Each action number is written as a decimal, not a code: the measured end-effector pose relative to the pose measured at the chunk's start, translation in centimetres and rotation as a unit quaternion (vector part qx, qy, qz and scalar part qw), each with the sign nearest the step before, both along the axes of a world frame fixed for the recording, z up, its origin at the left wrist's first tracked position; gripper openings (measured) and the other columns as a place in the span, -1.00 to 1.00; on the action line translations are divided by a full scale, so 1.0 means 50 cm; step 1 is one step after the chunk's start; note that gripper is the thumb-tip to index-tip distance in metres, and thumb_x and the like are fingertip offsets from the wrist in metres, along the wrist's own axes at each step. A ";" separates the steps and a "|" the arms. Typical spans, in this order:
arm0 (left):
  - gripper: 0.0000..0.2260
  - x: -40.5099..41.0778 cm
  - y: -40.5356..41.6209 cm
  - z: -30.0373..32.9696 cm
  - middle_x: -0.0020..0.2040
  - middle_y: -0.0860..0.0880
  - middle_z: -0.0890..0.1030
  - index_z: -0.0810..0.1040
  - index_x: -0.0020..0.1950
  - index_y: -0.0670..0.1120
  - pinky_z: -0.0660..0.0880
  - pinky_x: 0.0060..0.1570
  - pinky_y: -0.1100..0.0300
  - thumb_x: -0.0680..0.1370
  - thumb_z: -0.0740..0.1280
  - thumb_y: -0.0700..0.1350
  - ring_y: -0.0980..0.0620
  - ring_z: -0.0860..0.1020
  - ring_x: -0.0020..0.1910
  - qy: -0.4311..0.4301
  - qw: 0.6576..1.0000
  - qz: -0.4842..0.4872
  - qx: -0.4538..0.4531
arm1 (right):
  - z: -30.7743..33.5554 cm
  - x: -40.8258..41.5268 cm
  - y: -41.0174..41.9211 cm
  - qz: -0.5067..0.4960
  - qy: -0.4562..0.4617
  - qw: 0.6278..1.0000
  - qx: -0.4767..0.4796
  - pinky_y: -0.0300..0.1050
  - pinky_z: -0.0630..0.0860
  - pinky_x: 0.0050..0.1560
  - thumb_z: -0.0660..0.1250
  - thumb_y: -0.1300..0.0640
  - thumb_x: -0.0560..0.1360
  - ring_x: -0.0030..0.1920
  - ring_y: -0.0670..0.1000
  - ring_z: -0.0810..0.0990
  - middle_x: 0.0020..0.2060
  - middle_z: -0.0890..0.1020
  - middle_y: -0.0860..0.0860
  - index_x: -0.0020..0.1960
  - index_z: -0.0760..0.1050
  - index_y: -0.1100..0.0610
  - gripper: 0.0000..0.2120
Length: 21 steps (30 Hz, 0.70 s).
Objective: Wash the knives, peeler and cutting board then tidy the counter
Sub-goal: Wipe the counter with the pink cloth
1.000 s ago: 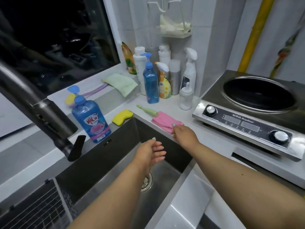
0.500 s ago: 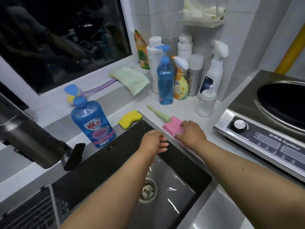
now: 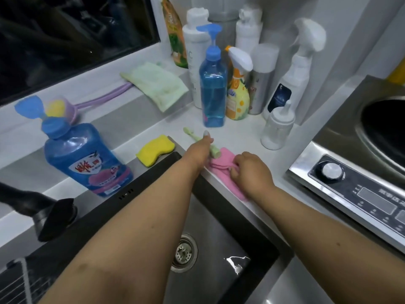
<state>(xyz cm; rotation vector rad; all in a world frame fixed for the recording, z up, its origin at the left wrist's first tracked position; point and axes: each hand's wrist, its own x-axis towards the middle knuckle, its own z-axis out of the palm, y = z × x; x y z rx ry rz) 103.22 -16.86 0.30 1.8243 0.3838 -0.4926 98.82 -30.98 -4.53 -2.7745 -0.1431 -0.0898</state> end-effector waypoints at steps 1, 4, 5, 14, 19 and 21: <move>-0.53 0.005 0.001 -0.004 0.35 -0.10 0.46 0.51 0.33 0.01 0.28 0.39 -0.03 0.64 -0.02 0.21 -0.08 0.42 0.29 0.004 1.000 0.009 -0.005 | -0.001 0.006 -0.003 -0.012 0.012 1.000 0.024 -0.11 0.31 -0.24 0.23 0.04 0.53 -0.19 0.05 0.41 -0.23 0.45 0.04 -0.16 0.49 0.16 -0.79; -0.59 0.014 0.009 -0.014 0.19 -0.11 0.55 0.61 0.16 -0.03 0.39 0.29 0.02 0.65 0.03 0.12 -0.05 0.49 0.10 -0.024 0.998 0.062 -0.025 | 0.006 0.023 -0.014 -0.067 0.061 0.987 0.131 -0.10 0.33 -0.29 0.23 0.07 0.54 -0.22 0.08 0.48 -0.26 0.51 0.07 -0.20 0.50 0.19 -0.77; -0.64 0.016 0.012 -0.016 0.11 -0.11 0.57 0.63 0.06 -0.01 0.46 0.19 0.04 0.65 0.06 0.08 -0.04 0.49 -0.01 -0.041 0.995 0.087 -0.036 | 0.015 0.027 -0.017 -0.089 0.073 0.978 0.176 -0.09 0.35 -0.28 0.21 0.09 0.54 -0.24 0.08 0.49 -0.28 0.53 0.08 -0.20 0.50 0.21 -0.76; -0.79 -0.005 0.058 0.013 -0.07 -0.03 0.55 0.58 -0.17 0.03 0.43 -0.31 0.21 0.57 0.21 -0.18 0.04 0.49 -0.19 -0.141 0.959 0.202 -0.141 | 0.210 0.047 -0.021 -0.110 -0.034 0.923 0.367 -0.14 0.38 -0.25 0.13 0.05 0.60 -0.23 -0.03 0.45 -0.25 0.47 -0.04 -0.15 0.39 0.04 -0.82; -0.77 -0.025 0.086 0.041 -0.14 -0.02 0.53 0.59 -0.14 0.00 0.46 -0.23 0.21 0.59 0.19 -0.19 0.05 0.49 -0.21 -0.170 0.951 0.208 -0.155 | 0.214 0.015 -0.026 0.083 -0.036 0.983 0.157 -0.07 0.44 -0.12 0.24 0.07 0.52 -0.15 0.04 0.49 -0.17 0.54 0.03 -0.10 0.52 0.15 -0.84; -0.77 -0.036 0.095 0.040 -0.18 0.00 0.53 0.59 -0.15 0.00 0.46 -0.21 0.20 0.60 0.19 -0.20 0.06 0.48 -0.22 -0.172 0.951 0.208 -0.149 | 0.167 0.005 -0.021 0.129 0.036 0.988 0.073 -0.03 0.47 -0.03 0.23 -0.04 0.48 -0.07 0.06 0.50 -0.14 0.57 0.04 -0.08 0.54 0.12 -0.75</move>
